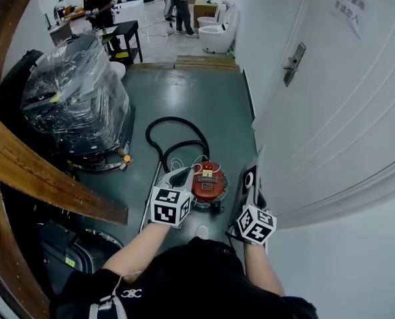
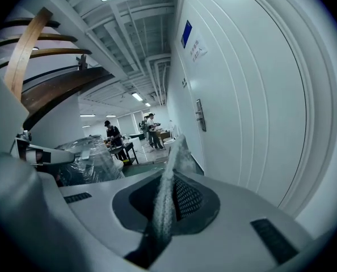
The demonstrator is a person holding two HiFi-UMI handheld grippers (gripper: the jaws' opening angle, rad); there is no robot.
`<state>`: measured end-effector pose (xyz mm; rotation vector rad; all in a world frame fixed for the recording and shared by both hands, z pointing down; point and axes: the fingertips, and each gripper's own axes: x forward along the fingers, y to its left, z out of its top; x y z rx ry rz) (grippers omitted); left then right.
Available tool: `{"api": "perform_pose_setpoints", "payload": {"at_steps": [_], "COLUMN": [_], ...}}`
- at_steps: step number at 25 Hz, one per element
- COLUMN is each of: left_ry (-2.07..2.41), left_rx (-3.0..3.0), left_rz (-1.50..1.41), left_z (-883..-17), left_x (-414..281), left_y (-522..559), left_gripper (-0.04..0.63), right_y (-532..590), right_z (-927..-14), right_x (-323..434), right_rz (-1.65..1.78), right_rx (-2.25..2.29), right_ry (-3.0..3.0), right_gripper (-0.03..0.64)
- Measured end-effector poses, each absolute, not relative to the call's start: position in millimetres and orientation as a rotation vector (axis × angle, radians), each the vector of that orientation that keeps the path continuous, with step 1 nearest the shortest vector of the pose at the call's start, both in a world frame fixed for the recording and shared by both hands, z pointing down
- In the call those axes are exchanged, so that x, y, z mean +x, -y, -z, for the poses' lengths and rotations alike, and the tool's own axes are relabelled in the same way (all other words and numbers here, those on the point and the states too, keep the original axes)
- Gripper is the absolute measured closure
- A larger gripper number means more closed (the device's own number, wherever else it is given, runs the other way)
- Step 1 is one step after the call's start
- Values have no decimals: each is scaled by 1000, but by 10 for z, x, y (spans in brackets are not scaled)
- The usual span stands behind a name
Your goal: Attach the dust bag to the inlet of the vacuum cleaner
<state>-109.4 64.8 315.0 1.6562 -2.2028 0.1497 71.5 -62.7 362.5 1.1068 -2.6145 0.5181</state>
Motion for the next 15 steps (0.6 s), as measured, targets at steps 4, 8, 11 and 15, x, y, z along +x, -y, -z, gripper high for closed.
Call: {"api": "perform_pose_setpoints", "payload": {"at_steps": [4,8,11,15], "left_ry": [2145,2075,2013,1911], "left_rx": [1710,1774,1842,1947], "left_rz": [-177,-195,-209,-242], "left_z": [-3216,-3256,-3279,-3330], "left_x": [-1206,-1276,-1316,-1387], "left_y": [-306,27,276,603], "left_gripper": [597,597,597,597], "right_y": [854,1036,1132,1254], "right_z": [-3684,-3695,-3677,-3673], "right_x": [634,600,600,570], "right_rz": [-510,-526,-533,-548], "right_rx": [1155,1223,1295,1425], "right_ry": [2587,2543,2513,2459], "right_gripper": [603,603,603,603]}}
